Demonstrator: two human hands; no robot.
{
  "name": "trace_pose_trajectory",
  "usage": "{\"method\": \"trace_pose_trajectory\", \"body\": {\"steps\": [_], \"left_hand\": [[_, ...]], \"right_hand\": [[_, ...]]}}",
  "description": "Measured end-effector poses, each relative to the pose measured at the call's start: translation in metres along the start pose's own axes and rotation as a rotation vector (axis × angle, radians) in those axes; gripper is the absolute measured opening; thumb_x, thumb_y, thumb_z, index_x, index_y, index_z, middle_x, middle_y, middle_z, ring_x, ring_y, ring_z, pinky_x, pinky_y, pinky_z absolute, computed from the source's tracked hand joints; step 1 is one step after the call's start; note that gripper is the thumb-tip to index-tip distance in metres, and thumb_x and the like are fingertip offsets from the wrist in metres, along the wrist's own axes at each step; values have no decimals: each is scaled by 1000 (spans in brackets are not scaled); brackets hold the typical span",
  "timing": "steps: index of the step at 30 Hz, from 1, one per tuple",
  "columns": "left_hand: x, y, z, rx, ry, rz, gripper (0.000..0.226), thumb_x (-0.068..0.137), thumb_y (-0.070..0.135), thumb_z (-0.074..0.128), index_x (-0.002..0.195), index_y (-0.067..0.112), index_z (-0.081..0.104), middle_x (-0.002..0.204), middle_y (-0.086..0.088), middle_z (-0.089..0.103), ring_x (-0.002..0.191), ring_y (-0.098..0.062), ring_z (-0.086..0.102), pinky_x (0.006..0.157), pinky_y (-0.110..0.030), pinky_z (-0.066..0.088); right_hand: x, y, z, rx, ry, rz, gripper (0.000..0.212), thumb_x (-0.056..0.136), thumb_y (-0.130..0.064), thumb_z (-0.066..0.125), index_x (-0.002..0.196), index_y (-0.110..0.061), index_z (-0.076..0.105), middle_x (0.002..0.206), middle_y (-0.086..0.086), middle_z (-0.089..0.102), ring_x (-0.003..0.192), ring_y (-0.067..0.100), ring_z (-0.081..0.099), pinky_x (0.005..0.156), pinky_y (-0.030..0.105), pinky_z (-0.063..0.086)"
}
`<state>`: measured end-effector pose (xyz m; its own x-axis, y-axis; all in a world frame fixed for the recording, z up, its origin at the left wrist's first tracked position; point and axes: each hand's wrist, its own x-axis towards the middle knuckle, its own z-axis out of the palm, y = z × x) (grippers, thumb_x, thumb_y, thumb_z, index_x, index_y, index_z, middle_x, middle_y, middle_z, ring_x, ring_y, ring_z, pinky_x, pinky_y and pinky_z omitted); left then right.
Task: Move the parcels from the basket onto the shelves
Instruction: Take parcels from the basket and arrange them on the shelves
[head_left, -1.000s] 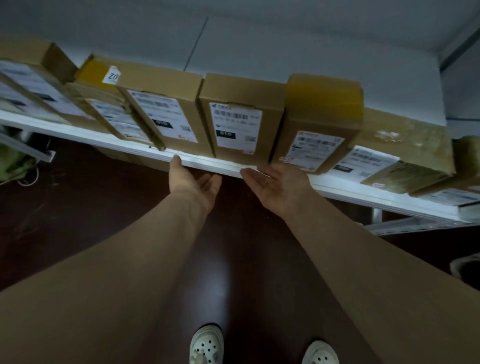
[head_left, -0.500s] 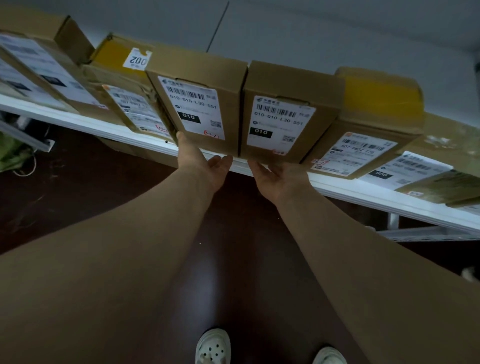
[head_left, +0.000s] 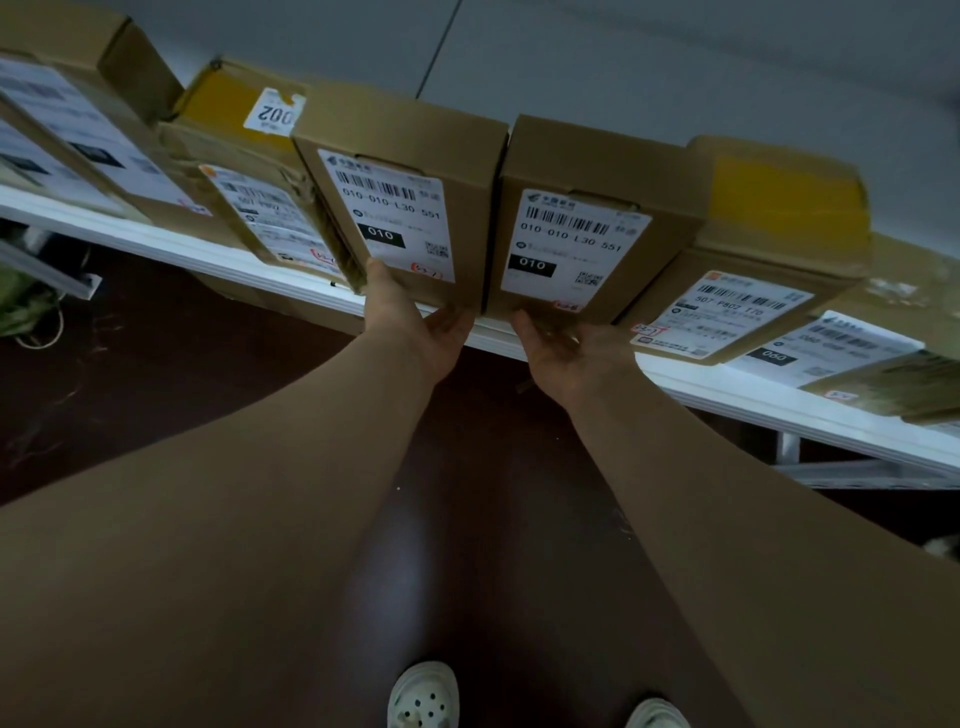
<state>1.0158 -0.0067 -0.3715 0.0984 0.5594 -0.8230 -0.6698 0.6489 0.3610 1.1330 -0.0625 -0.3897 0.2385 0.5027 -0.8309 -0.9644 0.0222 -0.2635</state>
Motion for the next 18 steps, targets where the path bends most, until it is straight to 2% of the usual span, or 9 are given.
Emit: {"method": "trace_pose_trajectory", "body": {"steps": [3,6,11,13,17,18], "left_hand": [[1,-1,0,8,7,-3,40,91,51,53,115,20,59,110,-18,58,101,-34,60,85,-46,56],[1,0,2,28,21,11,45,92,54,48,122,21,54,111,-18,56,106,-34,58,90,-45,54],[3,1,5,40,29,17,41,92,57,46,111,22,52,111,-18,55,108,-34,57,92,-45,52],[3,0,6,54,42,25,39,92,56,47,109,22,51,107,-17,55,107,-33,58,94,-45,52],[3,0,9,55,56,29,38,92,55,48,108,21,52,108,-17,56,107,-34,58,93,-46,52],[3,0,9,56,54,29,38,92,55,48,108,21,53,110,-17,56,107,-33,58,93,-46,52]], "right_hand": [[2,0,0,-4,1,-1,30,100,-16,47,127,-8,55,125,17,60,112,37,58,88,50,52],[3,0,0,3,6,9,30,100,-16,47,127,-7,54,124,18,60,113,37,58,91,50,52],[5,1,4,9,18,10,31,100,-18,50,128,-8,54,125,17,59,115,36,57,89,47,53],[6,1,4,6,23,10,31,99,-18,51,128,-8,55,125,16,59,114,36,57,82,45,55],[7,1,6,3,46,14,30,99,-16,51,127,-6,54,124,19,59,113,39,57,54,43,58],[7,0,7,3,56,13,30,98,-16,52,127,-5,54,124,20,58,113,40,57,50,43,57]]}}
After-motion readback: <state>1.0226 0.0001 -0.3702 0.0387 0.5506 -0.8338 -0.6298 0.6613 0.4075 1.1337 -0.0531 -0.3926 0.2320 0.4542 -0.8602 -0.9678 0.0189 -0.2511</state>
